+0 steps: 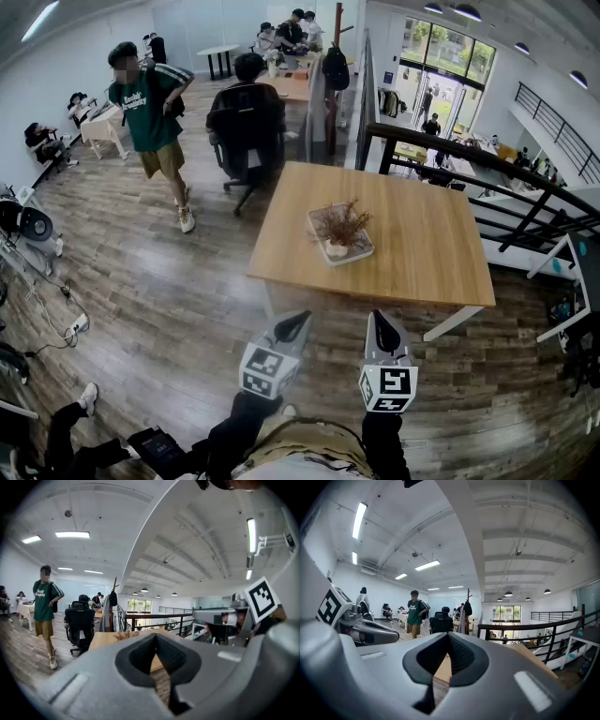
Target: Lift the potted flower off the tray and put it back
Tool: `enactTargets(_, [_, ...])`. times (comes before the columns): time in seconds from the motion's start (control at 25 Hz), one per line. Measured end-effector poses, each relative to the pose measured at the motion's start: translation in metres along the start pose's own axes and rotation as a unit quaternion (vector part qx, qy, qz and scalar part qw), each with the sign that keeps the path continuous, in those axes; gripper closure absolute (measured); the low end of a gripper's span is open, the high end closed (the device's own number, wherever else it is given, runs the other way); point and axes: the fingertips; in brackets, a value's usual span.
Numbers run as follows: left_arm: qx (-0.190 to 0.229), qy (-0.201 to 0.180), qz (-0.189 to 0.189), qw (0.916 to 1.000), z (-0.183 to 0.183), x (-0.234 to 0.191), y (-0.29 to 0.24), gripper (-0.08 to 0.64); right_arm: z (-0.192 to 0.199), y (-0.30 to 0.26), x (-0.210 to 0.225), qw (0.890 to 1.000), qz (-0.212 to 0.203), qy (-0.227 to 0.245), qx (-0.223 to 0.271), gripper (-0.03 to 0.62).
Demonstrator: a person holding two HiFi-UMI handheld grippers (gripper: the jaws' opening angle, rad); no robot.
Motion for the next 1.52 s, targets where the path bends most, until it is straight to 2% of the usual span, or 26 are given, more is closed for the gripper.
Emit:
enactTargets(0.6, [-0.006, 0.014, -0.013, 0.9998, 0.007, -0.024, 0.001, 0.558, 0.005, -0.022, -0.007, 1.0, -0.005, 0.007, -0.001, 0.588])
enactTargets(0.88, [-0.018, 0.035, -0.016, 0.9991, 0.019, -0.056, 0.013, 0.56, 0.012, -0.044, -0.031, 1.0, -0.006, 0.005, -0.017, 0.588])
enactTargets(1.52, [-0.046, 0.061, -0.012, 0.997, 0.057, -0.095, 0.028, 0.558, 0.051, -0.076, -0.06, 0.998, 0.005, 0.003, -0.069, 0.588])
Point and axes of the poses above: the fingertips, and each gripper's own axes: y backward along the fingers, x to its right, z out of its underside, and after that the axes turned 1 degree about x, right-handed
